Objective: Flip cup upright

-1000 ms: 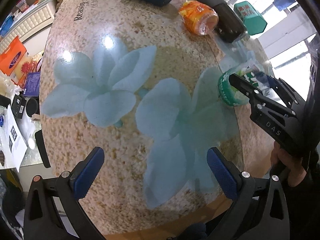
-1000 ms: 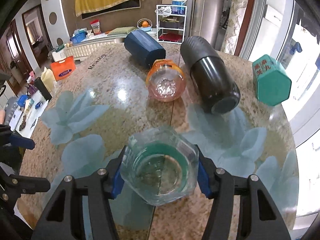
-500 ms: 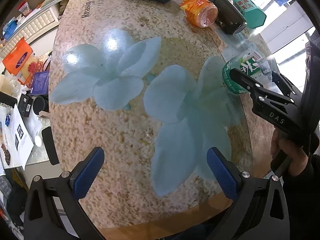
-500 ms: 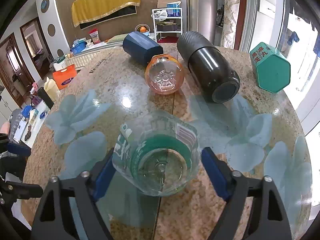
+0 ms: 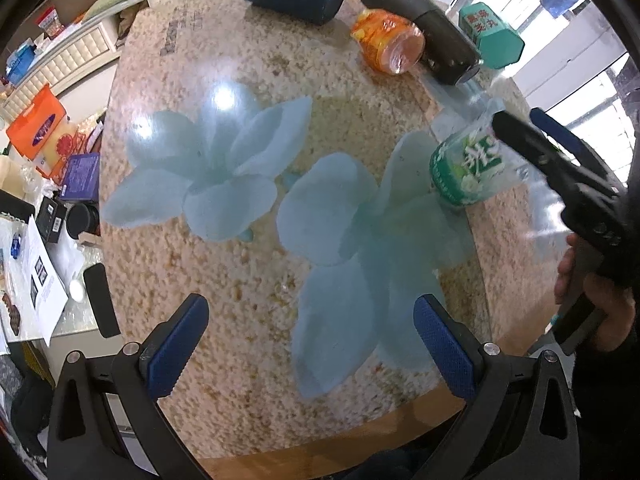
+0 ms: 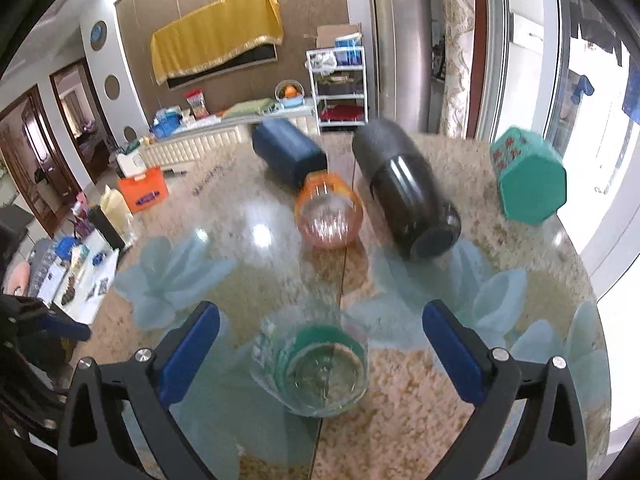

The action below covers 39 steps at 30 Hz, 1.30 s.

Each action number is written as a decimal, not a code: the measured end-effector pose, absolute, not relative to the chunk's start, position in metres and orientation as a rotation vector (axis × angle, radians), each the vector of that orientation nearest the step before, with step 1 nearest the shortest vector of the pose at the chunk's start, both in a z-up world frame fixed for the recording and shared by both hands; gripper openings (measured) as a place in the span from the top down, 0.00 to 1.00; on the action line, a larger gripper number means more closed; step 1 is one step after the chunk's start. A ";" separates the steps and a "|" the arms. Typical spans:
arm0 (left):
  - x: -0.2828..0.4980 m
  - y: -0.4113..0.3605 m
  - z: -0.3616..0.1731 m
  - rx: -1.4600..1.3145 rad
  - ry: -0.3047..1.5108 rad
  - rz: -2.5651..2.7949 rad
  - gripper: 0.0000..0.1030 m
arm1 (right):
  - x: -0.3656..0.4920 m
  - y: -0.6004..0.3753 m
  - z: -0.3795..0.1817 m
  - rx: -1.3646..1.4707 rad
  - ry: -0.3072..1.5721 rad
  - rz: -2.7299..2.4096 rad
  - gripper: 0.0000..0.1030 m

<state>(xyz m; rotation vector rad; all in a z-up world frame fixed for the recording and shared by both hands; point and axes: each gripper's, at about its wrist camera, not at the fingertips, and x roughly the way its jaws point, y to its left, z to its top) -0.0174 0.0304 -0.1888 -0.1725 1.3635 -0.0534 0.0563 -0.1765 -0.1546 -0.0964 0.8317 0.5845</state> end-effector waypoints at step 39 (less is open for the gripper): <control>0.033 -0.054 -0.010 -0.078 0.959 0.040 0.00 | 0.071 -0.259 -0.026 -0.010 0.950 0.531 0.00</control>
